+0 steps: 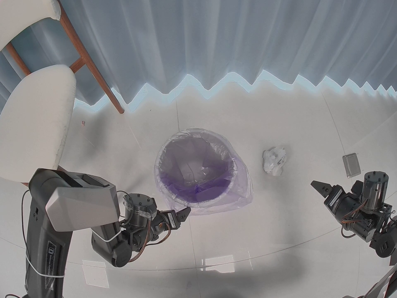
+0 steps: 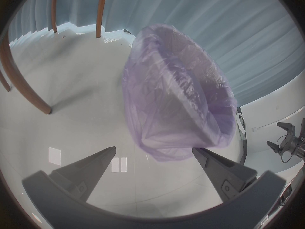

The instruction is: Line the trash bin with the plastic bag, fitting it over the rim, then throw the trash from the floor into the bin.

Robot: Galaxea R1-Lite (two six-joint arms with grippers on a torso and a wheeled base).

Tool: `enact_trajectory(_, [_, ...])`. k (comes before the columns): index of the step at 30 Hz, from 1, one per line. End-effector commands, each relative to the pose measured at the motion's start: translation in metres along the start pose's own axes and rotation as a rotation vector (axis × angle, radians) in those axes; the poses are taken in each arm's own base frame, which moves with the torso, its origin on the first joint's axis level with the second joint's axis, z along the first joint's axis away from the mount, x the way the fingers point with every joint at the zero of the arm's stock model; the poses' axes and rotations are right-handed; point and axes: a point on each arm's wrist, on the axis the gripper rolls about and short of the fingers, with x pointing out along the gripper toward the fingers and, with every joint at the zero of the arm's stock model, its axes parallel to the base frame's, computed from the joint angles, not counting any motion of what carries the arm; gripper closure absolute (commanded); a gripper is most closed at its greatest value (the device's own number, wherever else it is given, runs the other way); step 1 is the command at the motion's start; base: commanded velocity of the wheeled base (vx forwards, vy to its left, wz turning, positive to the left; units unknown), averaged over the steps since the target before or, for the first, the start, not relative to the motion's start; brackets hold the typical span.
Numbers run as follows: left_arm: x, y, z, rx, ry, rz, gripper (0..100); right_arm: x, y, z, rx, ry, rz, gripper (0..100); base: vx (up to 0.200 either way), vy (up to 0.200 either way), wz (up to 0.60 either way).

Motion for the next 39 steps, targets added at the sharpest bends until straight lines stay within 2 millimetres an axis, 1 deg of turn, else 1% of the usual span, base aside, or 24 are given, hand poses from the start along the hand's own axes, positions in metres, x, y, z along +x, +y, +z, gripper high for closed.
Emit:
enact_trajectory(1, [0.019, 0.001, -0.007, 0.003, -0.005, -0.007, 0, -0.003, -0.001, -0.001, -0.002, 0.001, 0.002, 0, 0.000, 0.000, 0.00])
enact_trajectory(3, [0.023, -0.001, -0.007, 0.004, -0.016, -0.016, 0, -0.004, -0.001, -0.001, -0.002, 0.002, 0.001, 0, 0.000, 0.000, 0.00])
enact_trajectory(4, [0.030, -0.002, -0.008, 0.005, -0.023, -0.019, 0, -0.010, -0.004, -0.003, -0.004, 0.006, 0.001, 0, 0.000, 0.000, 0.00])
enact_trajectory(7, [0.037, -0.002, -0.008, 0.004, -0.037, -0.007, 0, -0.022, -0.011, -0.007, -0.002, 0.017, -0.008, 0, 0.000, 0.000, 0.00])
enact_trajectory(8, [0.037, -0.002, -0.008, 0.004, -0.037, -0.007, 0, -0.022, -0.011, -0.007, -0.002, 0.017, -0.008, 0, 0.000, 0.000, 0.00])
enact_trajectory(9, [0.041, -0.002, -0.009, 0.005, -0.030, 0.015, 0, -0.028, -0.015, -0.010, -0.002, 0.024, -0.014, 0, 0.000, 0.000, 0.00])
enact_trajectory(11, [0.042, -0.002, -0.009, 0.006, -0.025, 0.027, 0, -0.030, -0.015, -0.010, -0.003, 0.024, -0.014, 0, 0.000, 0.000, 0.00])
enact_trajectory(12, [0.045, -0.001, -0.010, 0.009, -0.008, 0.060, 0, -0.032, -0.017, -0.011, -0.004, 0.026, -0.016, 0, 0.000, 0.000, 0.00])
enact_trajectory(18, [0.060, 0.003, -0.011, 0.031, 0.018, 0.212, 0, -0.031, -0.016, -0.010, -0.011, 0.023, -0.013, 0, 0.000, 0.000, 0.00])
enact_trajectory(21, [0.062, 0.005, -0.011, 0.055, 0.059, 0.241, 0, -0.031, -0.015, -0.010, -0.013, 0.022, -0.012, 0, 0.000, 0.000, 0.00])
enact_trajectory(23, [0.066, 0.006, -0.010, 0.106, 0.093, 0.260, 0, -0.031, -0.015, -0.009, -0.014, 0.019, -0.010, 0, 0.000, 0.000, 0.00])
enact_trajectory(26, [0.071, 0.009, -0.015, 0.151, 0.127, 0.274, 0, -0.032, -0.016, -0.010, -0.015, 0.021, -0.013, 0, 0.000, 0.000, 0.00])
enact_trajectory(29, [0.073, 0.009, -0.014, 0.165, 0.158, 0.285, 0, -0.032, -0.016, -0.010, -0.015, 0.022, -0.014, 0, 0.000, 0.000, 0.00])
enact_trajectory(30, [0.075, 0.009, -0.013, 0.170, 0.192, 0.303, 0, -0.032, -0.016, -0.010, -0.014, 0.021, -0.015, 0, 0.000, 0.000, 0.00])
enact_trajectory(33, [0.077, 0.009, -0.012, 0.166, 0.231, 0.326, 0, -0.032, -0.017, -0.011, -0.014, 0.023, -0.017, 0, 0.000, 0.000, 0.00])
enact_trajectory(38, [0.076, 0.011, -0.012, 0.153, 0.235, 0.333, 0, -0.031, -0.017, -0.011, -0.015, 0.029, -0.022, 0, 0.000, 0.000, 0.00])
enact_trajectory(39, [0.069, 0.009, -0.011, 0.130, 0.231, 0.334, 0, -0.031, -0.017, -0.011, -0.015, 0.030, -0.018, 0, 0.000, 0.000, 0.00])
